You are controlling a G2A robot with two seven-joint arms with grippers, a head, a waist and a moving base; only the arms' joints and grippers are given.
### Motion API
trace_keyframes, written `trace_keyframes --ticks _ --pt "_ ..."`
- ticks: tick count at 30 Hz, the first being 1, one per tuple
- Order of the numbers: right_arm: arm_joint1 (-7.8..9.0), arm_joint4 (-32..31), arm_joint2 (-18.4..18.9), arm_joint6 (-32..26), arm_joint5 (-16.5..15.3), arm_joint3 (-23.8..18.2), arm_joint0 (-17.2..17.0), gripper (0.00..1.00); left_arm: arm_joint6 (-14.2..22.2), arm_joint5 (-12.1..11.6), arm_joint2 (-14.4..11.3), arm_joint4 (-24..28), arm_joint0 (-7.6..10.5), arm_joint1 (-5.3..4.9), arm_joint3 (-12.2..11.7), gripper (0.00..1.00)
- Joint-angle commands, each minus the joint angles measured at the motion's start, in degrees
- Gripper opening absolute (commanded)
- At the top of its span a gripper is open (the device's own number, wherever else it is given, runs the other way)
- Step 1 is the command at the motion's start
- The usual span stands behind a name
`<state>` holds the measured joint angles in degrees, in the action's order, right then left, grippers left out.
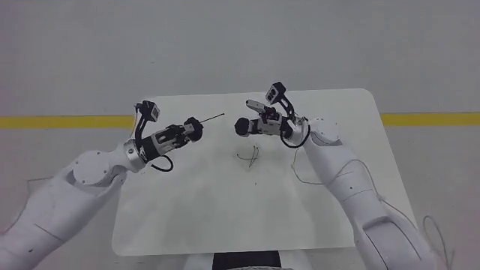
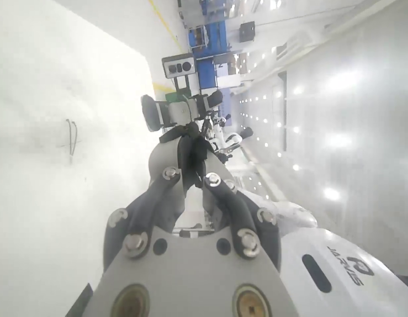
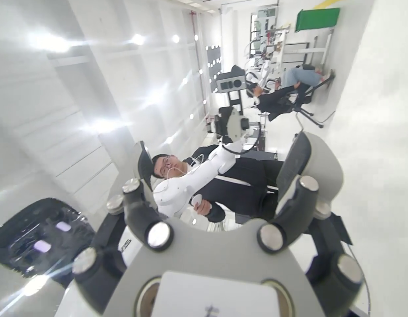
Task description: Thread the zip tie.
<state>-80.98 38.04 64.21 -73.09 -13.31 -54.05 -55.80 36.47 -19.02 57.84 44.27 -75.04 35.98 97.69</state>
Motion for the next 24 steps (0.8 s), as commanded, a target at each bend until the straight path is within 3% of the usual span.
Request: trace_keyframes --ticks 1,5,9,10,19,24 --pt "-0.01 1.59 -0.25 -4.96 -0.28 1.16 0.53 1.00 5.71 -0.47 0.84 2.11 0.01 -0.09 -1.65 0.00" --pt "-0.14 1.60 -2.88 -6.55 -0.54 2.35 1.85 1.00 14.36 -0.47 2.57 6.69 -0.68 0.10 -3.29 0.00" --pt "-0.13 3.65 -6.88 -6.55 -1.22 2.09 2.89 1.00 18.29 -0.47 3.33 7.48 -1.39 0.62 -4.13 0.00" --pt "-0.13 3.65 -6.88 -6.55 -1.22 2.09 2.89 1.00 19.11 -0.47 3.75 5.58 -1.07 0.71 -4.03 0.00" --pt "0.14 1.25 -6.93 -4.55 -1.78 0.59 1.97 1.00 19.11 -0.47 3.75 5.58 -1.07 0.71 -4.03 0.00" --pt "1.00 -2.40 -5.54 -4.35 -5.75 -0.98 1.55 1.00 19.11 -0.47 3.75 5.58 -1.07 0.71 -4.03 0.00"
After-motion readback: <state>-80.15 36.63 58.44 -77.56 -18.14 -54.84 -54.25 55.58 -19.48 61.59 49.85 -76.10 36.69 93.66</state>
